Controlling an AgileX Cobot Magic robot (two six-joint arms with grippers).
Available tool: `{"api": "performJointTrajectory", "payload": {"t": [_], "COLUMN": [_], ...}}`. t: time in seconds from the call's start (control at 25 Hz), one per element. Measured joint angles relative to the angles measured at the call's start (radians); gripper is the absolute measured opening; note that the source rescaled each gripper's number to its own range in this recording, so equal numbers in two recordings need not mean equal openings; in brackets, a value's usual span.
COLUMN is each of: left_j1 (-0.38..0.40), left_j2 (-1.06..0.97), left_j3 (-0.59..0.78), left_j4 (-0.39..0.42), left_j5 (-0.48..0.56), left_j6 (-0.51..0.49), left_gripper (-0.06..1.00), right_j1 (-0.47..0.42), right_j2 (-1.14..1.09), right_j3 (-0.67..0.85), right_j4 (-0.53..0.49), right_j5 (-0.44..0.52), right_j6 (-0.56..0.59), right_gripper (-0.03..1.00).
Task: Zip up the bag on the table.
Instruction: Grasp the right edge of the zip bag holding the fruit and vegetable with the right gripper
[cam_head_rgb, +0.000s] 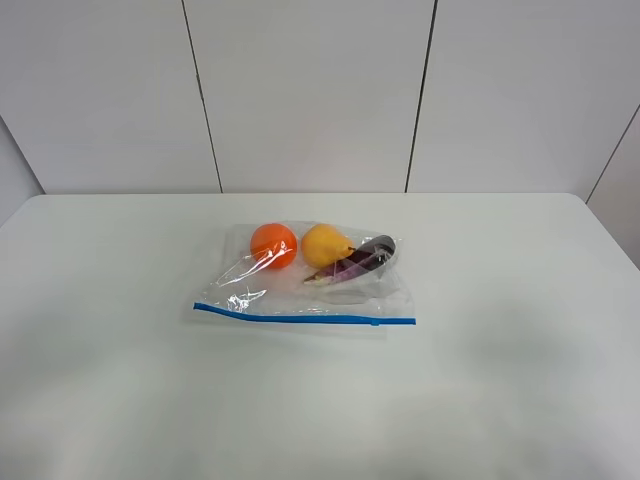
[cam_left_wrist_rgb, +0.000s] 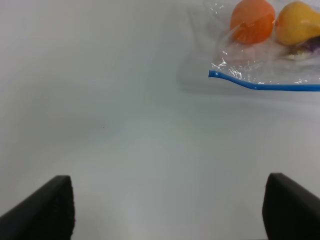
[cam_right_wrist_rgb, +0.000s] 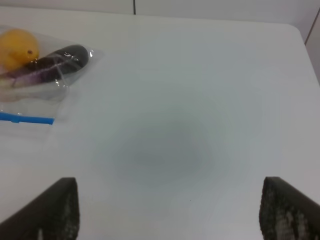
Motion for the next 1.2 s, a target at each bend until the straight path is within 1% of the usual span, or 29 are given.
{"api": "performJointTrajectory", "payload": {"t": [0.28, 0.36, 0.56, 0.84, 0.96, 1.0, 1.2], "left_j1": [0.0, 0.0, 0.0, 0.0, 0.0, 0.0, 0.0], "left_j2": [0.0, 0.0, 0.0, 0.0, 0.0, 0.0, 0.0], "left_j3": [0.0, 0.0, 0.0, 0.0, 0.0, 0.0, 0.0], "left_j4": [0.0, 0.0, 0.0, 0.0, 0.0, 0.0, 0.0], "left_j5": [0.0, 0.0, 0.0, 0.0, 0.0, 0.0, 0.0], "left_j6": [0.0, 0.0, 0.0, 0.0, 0.0, 0.0, 0.0], "left_gripper": [1.0, 1.0, 1.0, 1.0, 1.0, 1.0, 1.0], "right_j1": [0.0, 0.0, 0.0, 0.0, 0.0, 0.0, 0.0], "right_j2": [0.004, 0.05, 0.372, 0.804, 0.979, 1.042, 1.293], "right_j3": [-0.003, -0.026, -0.189, -0.402, -0.452, -0.464, -0.484], "right_j4": [-0.001, -0.001, 0.041, 0.125, 0.207, 0.252, 0.539], "right_j5": [0.0, 0.0, -0.038, -0.054, -0.064, -0.067, -0.076], "right_j6": [0.0, 0.0, 0.0, -0.01, -0.059, -0.085, -0.283], "right_gripper": [0.88, 0.88, 0.88, 0.88, 0.87, 0.87, 0.87]}}
